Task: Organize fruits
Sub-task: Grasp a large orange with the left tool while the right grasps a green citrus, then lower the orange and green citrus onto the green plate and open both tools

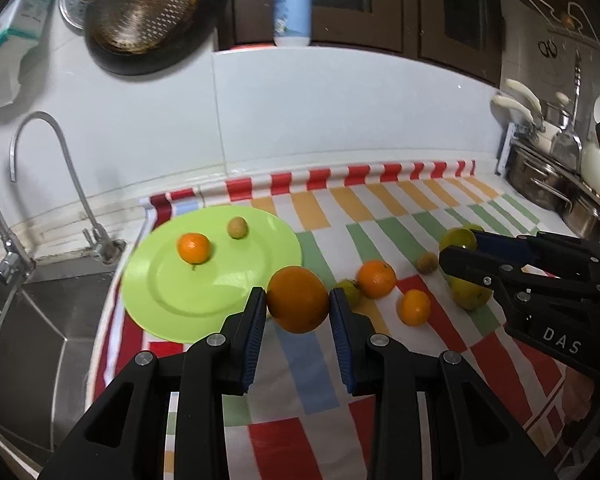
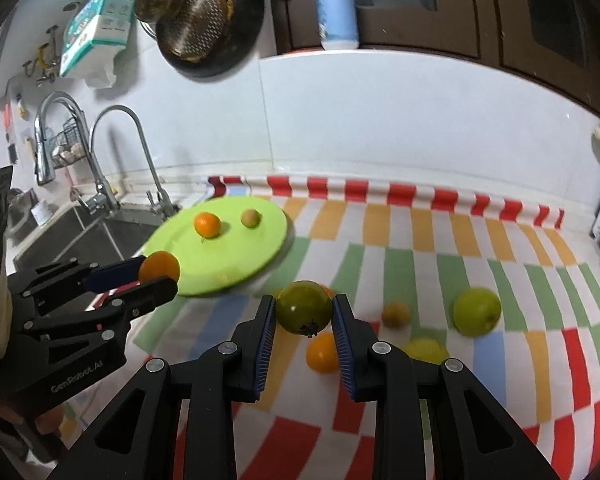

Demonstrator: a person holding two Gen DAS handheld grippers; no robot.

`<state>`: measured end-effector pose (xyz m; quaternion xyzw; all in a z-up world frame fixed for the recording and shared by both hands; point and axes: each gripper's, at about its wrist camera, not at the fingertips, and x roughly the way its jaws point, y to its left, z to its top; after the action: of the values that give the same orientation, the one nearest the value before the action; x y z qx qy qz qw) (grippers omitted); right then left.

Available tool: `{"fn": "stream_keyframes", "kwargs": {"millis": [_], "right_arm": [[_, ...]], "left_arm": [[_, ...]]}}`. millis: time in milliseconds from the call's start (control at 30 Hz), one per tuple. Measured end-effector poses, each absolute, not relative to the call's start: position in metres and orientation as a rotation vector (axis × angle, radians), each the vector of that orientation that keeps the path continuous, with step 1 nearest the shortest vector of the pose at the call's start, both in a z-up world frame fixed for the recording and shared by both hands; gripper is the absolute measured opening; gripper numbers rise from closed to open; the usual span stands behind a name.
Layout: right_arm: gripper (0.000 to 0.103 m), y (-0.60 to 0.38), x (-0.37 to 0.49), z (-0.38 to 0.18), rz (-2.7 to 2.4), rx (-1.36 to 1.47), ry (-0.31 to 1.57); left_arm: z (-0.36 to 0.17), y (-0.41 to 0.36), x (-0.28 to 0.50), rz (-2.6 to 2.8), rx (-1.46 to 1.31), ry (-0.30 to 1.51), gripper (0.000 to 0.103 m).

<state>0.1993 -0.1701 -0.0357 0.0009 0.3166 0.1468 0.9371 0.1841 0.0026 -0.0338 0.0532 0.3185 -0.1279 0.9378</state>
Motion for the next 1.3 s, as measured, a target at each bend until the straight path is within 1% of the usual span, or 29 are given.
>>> {"fn": "stream_keyframes", "kwargs": {"millis": [267,567,933,1300], "right_arm": [[0.03,-0.152,0.216,-0.016,0.353,-0.015,0.591],[0.03,-0.122,0.246,-0.005,0.406,-0.017,0.551],[0.03,-0.08,0.296,-0.018,0.453,-0.041,0.628],[0.03,-0.049,0.343,-0.043,0.463,-0.049,0.723]], "left_arm": [[-0.019,0.023,0.186,-0.199,0.087,0.612,0.032],[-0.014,0.053,0.205,-0.103,0.074,0.601,0.032],[-0.026,0.083,0.238,-0.033,0.08,0.617,0.032],[-0.051,0.101,0.282,-0.036,0.056,0.664,0.032]]}}
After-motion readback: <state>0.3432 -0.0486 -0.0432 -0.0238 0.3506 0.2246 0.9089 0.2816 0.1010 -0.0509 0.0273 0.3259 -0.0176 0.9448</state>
